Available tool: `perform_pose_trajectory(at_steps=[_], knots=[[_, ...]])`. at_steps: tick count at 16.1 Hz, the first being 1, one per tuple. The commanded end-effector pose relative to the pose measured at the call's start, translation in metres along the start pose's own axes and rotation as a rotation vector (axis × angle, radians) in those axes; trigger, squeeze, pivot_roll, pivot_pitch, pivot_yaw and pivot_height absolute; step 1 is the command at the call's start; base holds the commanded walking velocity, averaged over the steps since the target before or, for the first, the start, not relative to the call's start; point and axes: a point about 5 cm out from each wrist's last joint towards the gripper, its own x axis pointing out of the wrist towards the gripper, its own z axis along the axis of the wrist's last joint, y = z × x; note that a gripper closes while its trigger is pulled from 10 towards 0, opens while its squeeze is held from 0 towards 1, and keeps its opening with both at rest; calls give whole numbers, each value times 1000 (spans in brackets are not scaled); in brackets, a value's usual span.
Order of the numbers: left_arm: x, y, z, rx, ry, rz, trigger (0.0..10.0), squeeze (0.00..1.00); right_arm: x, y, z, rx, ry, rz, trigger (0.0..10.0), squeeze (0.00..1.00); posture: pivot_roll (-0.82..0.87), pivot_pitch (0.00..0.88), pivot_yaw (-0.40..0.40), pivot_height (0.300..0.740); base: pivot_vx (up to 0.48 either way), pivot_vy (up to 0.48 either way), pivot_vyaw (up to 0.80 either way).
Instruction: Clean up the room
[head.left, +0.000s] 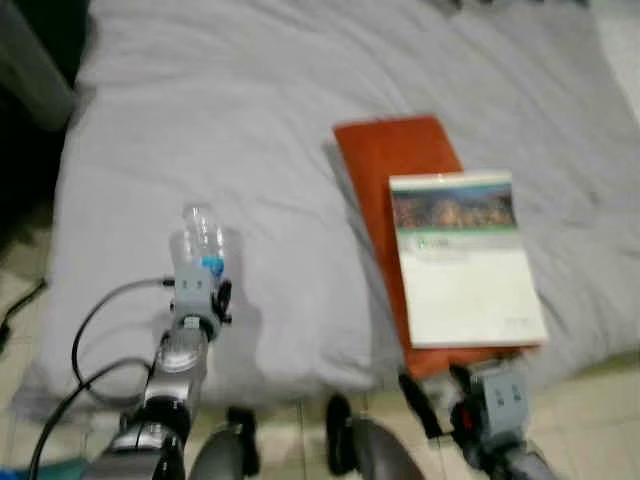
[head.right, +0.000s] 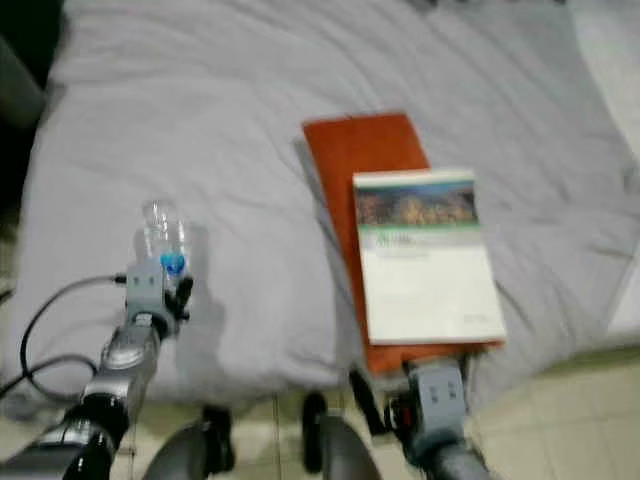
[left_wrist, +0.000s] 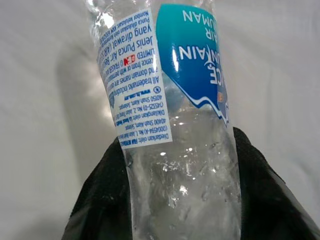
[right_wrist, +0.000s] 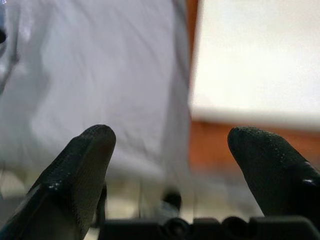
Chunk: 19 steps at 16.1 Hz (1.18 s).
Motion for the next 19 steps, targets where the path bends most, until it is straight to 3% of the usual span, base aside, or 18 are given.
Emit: perform_pose_trajectory(at_steps=[1, 5, 7, 8, 10, 13, 16, 17, 18, 19], knots=[[-4, 5, 5, 14, -61, 6, 0, 0, -6, -5, -16, 32, 45, -26, 10000, 0, -97, 207, -50, 740, 0, 0, 0], [-20, 6, 16, 36, -165, -8, 0, 0, 23, -18, -18, 33, -6, -76, 10000, 0, 40, 43, -31, 740, 0, 0, 0], [-25, 3, 19, 39, -187, -23, 0, 0, 26, -21, -17, 29, -21, -93, 10000, 0, 40, 43, -31, 740, 0, 0, 0], [-28, 0, 20, 37, -196, -41, 0, 0, 31, -23, -18, 29, -31, -112, 10000, 0, 64, 0, -26, 740, 0, 0, 0], [-42, -8, 23, 58, -233, -64, 0, 0, 46, -29, -19, 33, -52, -151, 10000, 0, 84, 0, -19, 740, 0, 0, 0], [-53, -11, 25, 69, -252, -52, 0, 0, 56, -32, -18, 56, -64, -163, 10000, 0, 92, 0, -16, 740, 0, 0, 0], [-65, -14, 24, 108, -247, -39, 0, 0, 64, -35, -16, 98, -78, -157, 10000, 0, 97, 0, -17, 740, 0, 0, 627], [-61, -17, 11, 145, -162, -68, 3529, 0, 75, -37, -17, 111, -71, -146, 10000, 0, 120, 0, -37, 740, 0, 0, 544], [-58, -17, 6, 156, -133, -74, 3529, 0, 78, -37, -17, 114, -69, -142, 10000, 0, 120, 0, -37, 740, 0, 0, 544], [-48, -11, 4, 129, -111, -29, 10000, 0, 82, -36, -17, 112, -64, -129, 10000, 0, 122, 0, -41, 740, 0, 0, 544]])
